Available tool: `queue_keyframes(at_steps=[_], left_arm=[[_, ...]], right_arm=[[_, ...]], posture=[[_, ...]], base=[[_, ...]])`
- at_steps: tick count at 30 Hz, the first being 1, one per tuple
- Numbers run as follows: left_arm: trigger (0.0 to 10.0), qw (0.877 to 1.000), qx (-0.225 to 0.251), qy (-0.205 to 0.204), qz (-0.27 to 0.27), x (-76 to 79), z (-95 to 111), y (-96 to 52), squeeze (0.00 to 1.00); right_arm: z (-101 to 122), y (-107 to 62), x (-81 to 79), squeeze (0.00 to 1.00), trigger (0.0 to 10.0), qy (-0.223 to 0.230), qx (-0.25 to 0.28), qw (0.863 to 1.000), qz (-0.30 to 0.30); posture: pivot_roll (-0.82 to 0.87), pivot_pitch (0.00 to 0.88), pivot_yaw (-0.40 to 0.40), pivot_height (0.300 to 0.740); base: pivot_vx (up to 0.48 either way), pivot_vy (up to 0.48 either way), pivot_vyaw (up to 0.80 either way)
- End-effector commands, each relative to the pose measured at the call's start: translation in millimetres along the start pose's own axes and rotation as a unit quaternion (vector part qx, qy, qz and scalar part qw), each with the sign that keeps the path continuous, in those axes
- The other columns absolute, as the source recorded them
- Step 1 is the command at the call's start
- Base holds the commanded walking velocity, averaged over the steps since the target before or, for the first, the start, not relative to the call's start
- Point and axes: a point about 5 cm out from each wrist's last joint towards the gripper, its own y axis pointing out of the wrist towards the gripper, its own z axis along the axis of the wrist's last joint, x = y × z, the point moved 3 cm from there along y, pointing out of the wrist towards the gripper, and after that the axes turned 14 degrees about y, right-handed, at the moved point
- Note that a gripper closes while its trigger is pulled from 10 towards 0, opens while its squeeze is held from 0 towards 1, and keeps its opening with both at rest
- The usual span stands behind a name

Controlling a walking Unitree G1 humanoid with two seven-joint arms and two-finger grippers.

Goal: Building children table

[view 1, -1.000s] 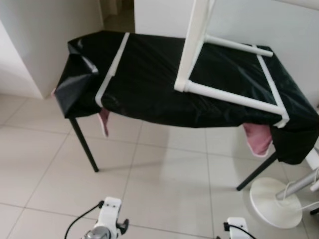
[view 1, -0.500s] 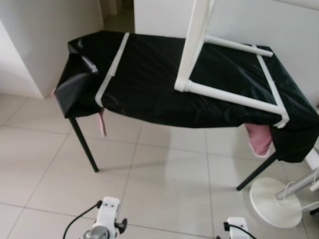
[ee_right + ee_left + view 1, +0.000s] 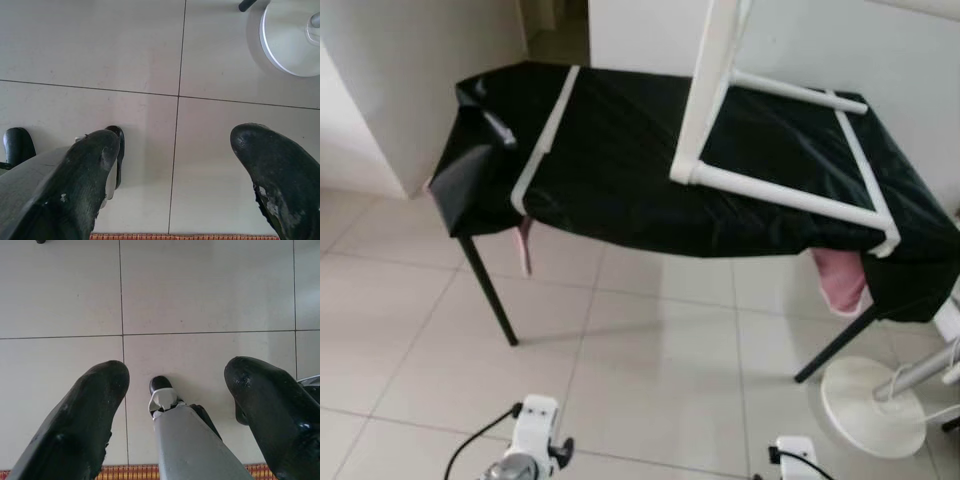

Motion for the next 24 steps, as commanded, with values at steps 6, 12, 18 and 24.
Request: queue_keyframes(at_steps=[6,12,18,24], left_arm=[[10.0,1.0,-0.008,-0.009,-0.007,2.9,-6.1,-1.2,0.0],[10.0,1.0,-0.006,-0.012,-0.01,3.6,-6.0,-1.2,0.0],[10.0,1.0,-0.006,-0.013,-0.012,5.1,-6.0,-1.1,0.0],[10.0,1.0,-0.007,-0.013,-0.014,6.2,-6.7,-1.1,0.0]], right_arm=[[-7.6,-1.9,1.2,0.0,10.0,0.007,-0.012,1.0,-0.005],[-7.7,-1.9,1.0,0.0,10.0,0.008,-0.013,1.0,-0.005],[-8.3,-2.1,1.8,0.0,10.0,0.007,-0.014,1.0,-0.006],[-9.8,-2.6,2.9,0.0,10.0,0.009,-0.016,1.0,-0.008]], posture=[[-0.01,0.0,-0.03,0.74],[-0.01,0.0,-0.029,0.74],[-0.02,0.001,-0.029,0.74],[-0.02,0.005,-0.027,0.74]], base=[[0.0,0.0,0.0],[0.0,0.0,0.0],[0.0,0.0,0.0],[0.0,0.0,0.0]])
